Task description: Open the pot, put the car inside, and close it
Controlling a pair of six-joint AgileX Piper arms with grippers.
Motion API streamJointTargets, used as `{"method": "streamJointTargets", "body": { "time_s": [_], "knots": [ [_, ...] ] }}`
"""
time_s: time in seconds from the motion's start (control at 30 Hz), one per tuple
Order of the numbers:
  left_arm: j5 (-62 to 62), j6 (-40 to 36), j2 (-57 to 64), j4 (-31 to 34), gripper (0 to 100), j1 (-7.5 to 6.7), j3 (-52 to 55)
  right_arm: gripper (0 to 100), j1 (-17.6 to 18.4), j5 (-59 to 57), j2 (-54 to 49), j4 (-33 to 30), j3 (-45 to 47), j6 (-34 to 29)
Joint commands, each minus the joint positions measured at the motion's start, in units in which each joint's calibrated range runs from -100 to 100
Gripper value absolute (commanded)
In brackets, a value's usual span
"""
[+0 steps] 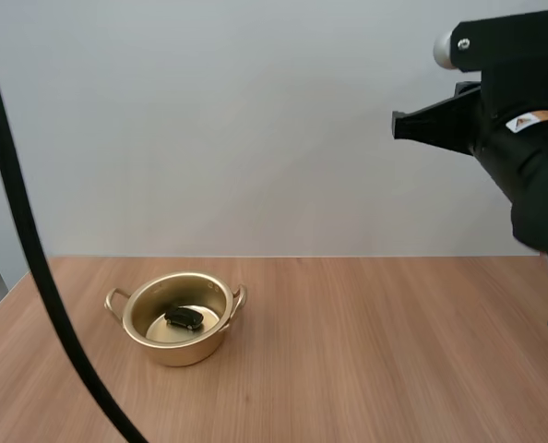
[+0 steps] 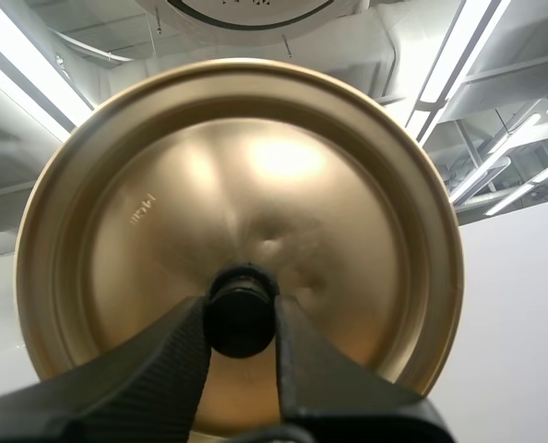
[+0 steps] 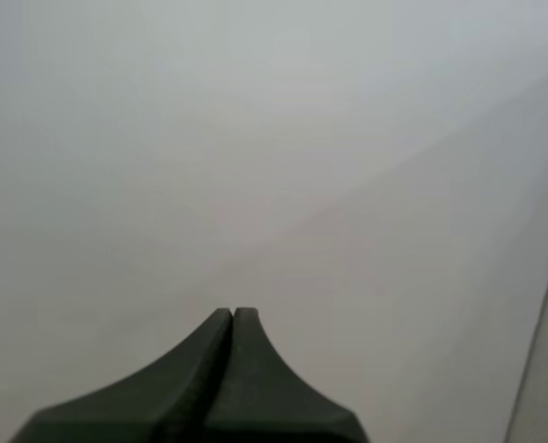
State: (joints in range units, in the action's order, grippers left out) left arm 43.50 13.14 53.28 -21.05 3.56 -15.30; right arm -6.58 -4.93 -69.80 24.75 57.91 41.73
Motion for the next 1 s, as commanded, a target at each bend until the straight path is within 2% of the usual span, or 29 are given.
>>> {"method": "streamJointTargets", "body": {
  "time_s": [0.0,0.23,0.47,0.7,0.97],
  "knots": [
    [0.0,0.0,0.0,-0.3,0,0.02,0.0,0,0.0,0.8,0.0,2.0,19.4,-0.4],
    [0.5,0.0,0.0,-0.6,0,0.02,0.0,0,0.0,0.1,0.0,8.1,19.4,-0.4],
    [0.5,-1.5,0.0,-1.0,0,0.02,0.0,0,0.0,0.2,-1.0,8.0,19.4,-0.4],
    [2.0,-1.5,0.2,-1.0,0,0.02,0.0,0,0.3,0.2,-10.8,8.0,19.4,-0.4],
    [4.4,-1.5,0.3,-1.0,0,0.02,0.0,0,4.8,0.2,-18.0,8.0,19.4,-0.4]
  ]
}}
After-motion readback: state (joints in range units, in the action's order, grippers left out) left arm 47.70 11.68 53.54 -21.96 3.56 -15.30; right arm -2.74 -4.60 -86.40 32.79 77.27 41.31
